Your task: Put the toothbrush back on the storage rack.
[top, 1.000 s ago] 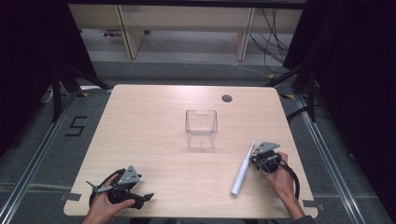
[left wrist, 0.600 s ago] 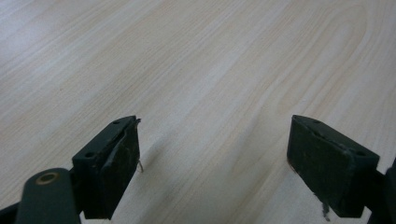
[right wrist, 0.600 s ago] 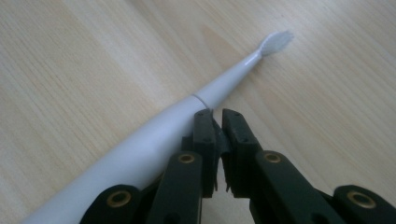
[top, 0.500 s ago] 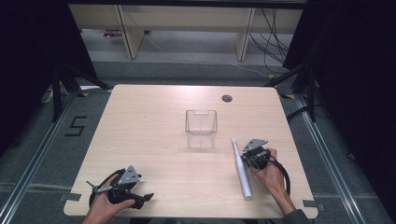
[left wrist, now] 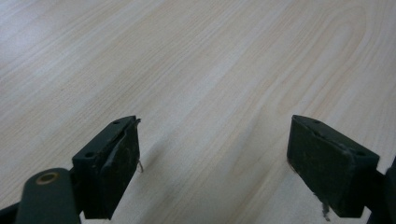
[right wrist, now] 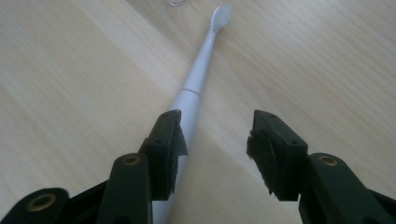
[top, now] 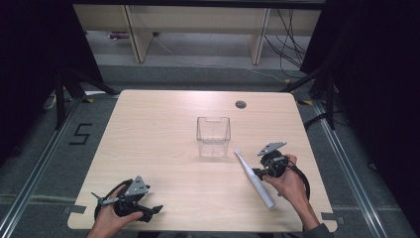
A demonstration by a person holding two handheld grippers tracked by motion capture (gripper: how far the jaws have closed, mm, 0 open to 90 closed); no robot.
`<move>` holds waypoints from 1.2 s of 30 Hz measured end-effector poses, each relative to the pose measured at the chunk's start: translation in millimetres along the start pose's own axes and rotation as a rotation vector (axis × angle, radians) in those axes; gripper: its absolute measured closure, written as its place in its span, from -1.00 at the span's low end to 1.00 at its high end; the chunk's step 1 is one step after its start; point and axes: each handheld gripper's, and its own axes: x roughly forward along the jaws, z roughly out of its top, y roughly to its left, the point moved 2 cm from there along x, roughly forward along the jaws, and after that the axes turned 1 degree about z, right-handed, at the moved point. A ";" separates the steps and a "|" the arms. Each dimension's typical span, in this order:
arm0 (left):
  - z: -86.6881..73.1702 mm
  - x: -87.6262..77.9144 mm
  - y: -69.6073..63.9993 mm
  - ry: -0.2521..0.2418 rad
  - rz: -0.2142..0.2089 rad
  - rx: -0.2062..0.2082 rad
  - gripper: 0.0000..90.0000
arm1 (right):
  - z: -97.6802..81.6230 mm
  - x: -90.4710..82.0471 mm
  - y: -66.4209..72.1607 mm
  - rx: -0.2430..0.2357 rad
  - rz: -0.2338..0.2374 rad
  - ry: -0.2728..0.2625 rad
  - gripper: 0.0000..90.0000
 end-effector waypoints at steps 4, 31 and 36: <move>0.1 0.2 -0.5 -0.004 -0.004 -0.004 -0.63 | 1.5 1.3 6.7 -0.007 0.045 0.094 0.08; -0.3 1.1 -0.3 0.001 -0.003 -0.011 -0.63 | 9.9 31.2 11.8 -0.025 0.116 0.324 0.31; 0.0 0.7 0.3 0.003 -0.002 0.004 -0.63 | 13.1 32.3 11.5 -0.042 0.120 0.340 0.41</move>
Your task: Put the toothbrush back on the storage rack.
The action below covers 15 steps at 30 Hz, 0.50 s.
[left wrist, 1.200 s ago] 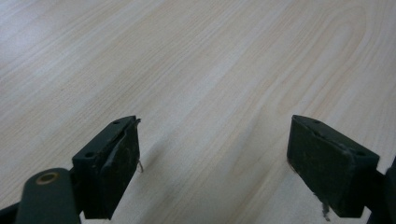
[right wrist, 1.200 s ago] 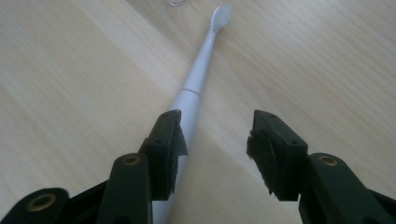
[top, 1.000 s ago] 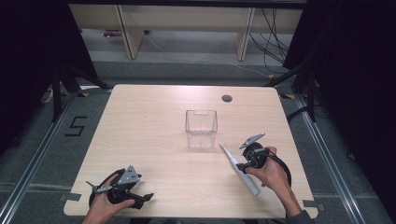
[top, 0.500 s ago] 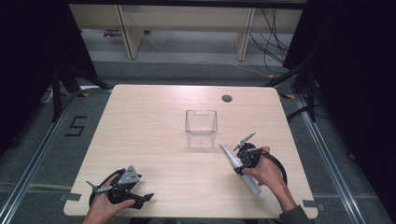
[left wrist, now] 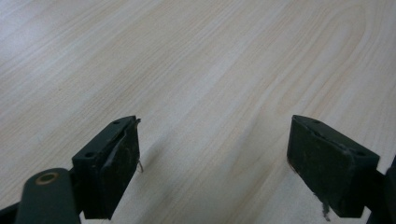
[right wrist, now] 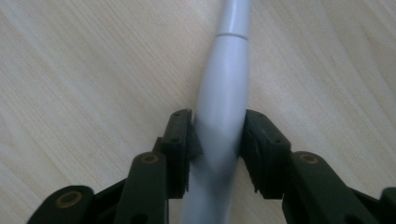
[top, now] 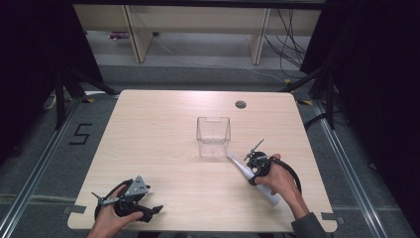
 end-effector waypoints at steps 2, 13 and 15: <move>-0.1 0.1 -0.2 0.001 -0.001 0.001 -0.63 | 1.9 -0.4 -2.7 0.000 0.003 0.009 0.36; 0.0 0.0 -0.1 0.001 -0.001 0.001 -0.63 | 7.7 4.7 -3.4 -0.051 -0.009 0.081 0.46; 0.0 0.0 -0.1 0.001 -0.001 0.001 -0.63 | 8.4 4.4 -4.0 -0.059 -0.013 0.089 0.47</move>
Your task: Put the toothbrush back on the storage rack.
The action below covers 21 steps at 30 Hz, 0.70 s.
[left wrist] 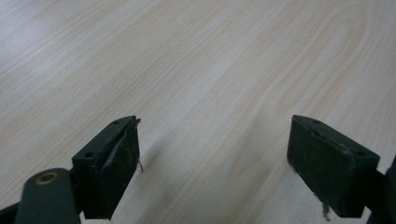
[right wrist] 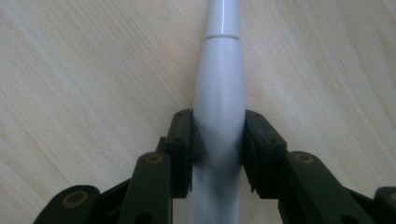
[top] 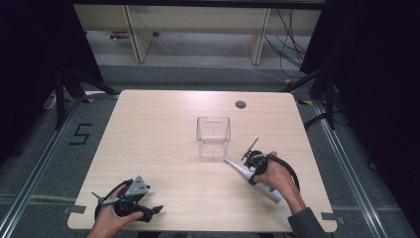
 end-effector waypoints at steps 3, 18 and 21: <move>0.0 0.1 -0.1 0.000 0.000 0.000 -0.63 | 1.0 0.2 0.6 0.000 -0.005 0.005 0.47; 0.2 -0.3 0.0 -0.004 0.000 -0.001 -0.63 | -0.6 -1.2 -1.6 -0.032 -0.011 0.014 0.48; 0.4 -0.6 -0.6 -0.010 -0.007 -0.007 -0.63 | -2.8 -5.4 -3.0 -0.021 -0.023 -0.006 0.48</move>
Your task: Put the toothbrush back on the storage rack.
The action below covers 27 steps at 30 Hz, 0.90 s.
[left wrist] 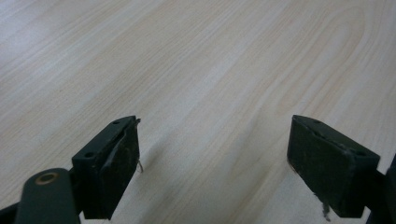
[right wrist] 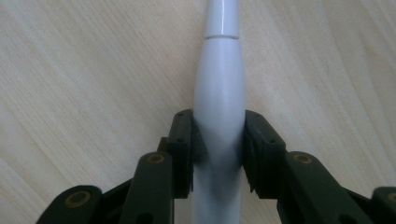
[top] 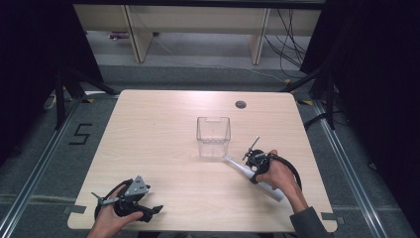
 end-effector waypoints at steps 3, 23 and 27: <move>-0.1 -0.2 0.9 0.008 0.006 0.010 -0.63 | -2.1 -3.1 -1.1 -0.002 0.008 -0.006 0.48; 0.3 -0.1 0.2 -0.002 0.004 -0.001 -0.63 | -24.0 -55.7 -23.8 0.123 0.020 -0.332 0.49; 0.6 -1.0 1.0 -0.004 0.012 0.001 -0.63 | -22.6 -58.7 -28.3 0.115 0.022 -0.415 0.49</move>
